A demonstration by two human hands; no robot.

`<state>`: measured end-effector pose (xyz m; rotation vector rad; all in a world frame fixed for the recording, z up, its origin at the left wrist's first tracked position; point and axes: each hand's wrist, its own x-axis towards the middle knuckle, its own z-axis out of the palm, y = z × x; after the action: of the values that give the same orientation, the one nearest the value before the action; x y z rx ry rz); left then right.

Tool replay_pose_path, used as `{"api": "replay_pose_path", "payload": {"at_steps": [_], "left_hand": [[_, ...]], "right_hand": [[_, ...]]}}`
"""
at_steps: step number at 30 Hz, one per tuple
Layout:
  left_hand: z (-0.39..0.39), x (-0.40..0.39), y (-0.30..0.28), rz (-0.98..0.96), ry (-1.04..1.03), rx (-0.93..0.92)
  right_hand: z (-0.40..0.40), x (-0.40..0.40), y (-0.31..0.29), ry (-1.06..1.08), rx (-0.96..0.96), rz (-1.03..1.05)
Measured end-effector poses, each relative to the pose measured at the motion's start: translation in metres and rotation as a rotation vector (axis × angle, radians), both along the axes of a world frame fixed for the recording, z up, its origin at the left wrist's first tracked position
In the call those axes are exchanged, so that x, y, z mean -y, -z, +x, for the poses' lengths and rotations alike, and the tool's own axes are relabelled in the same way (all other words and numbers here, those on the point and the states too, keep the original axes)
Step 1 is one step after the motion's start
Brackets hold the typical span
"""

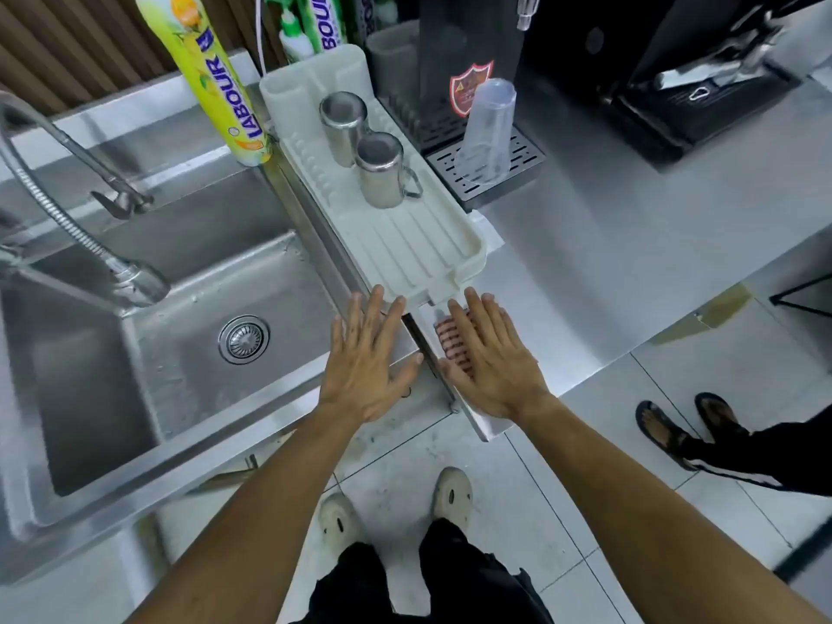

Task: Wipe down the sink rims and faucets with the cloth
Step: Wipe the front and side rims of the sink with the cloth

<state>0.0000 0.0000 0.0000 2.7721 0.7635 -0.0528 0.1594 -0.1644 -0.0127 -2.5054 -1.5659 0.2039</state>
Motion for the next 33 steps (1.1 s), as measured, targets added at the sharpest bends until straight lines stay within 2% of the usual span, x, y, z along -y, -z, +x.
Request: {"api": "replay_pose_path", "payload": {"at_steps": [4,6,11,13,17,21,24,26,31,33], "left_hand": [[-0.017,0.001,0.013,-0.076,-0.057,-0.042],[-0.029,0.001,0.019,-0.102,-0.073,-0.074],[-0.064,0.0,0.023,-0.134,-0.179,-0.15],[-0.073,-0.004,0.023,-0.136,-0.177,-0.151],[-0.092,-0.013,0.02,-0.196,-0.2,-0.115],[-0.134,-0.025,0.02,-0.151,-0.279,-0.115],[-0.166,-0.033,0.023,-0.132,-0.282,-0.132],[-0.179,-0.037,0.022,-0.118,-0.241,-0.122],[-0.195,-0.047,0.023,-0.142,-0.122,-0.137],[-0.206,-0.052,0.026,-0.147,-0.105,-0.135]], "right_hand": [[0.001,0.005,0.014,0.052,-0.031,-0.09],[-0.005,0.008,0.02,0.113,-0.016,-0.061],[-0.041,-0.024,0.02,0.44,-0.069,0.028],[-0.055,-0.041,0.017,0.383,-0.159,0.08],[-0.096,-0.07,0.017,0.14,-0.298,0.195],[-0.135,-0.091,0.023,0.018,-0.185,0.095],[-0.139,-0.111,0.018,-0.309,-0.132,-0.007],[-0.126,-0.122,0.016,-0.412,-0.109,-0.034],[-0.093,-0.113,0.02,-0.283,-0.044,-0.018],[-0.12,-0.113,0.022,-0.111,-0.042,0.033]]}}
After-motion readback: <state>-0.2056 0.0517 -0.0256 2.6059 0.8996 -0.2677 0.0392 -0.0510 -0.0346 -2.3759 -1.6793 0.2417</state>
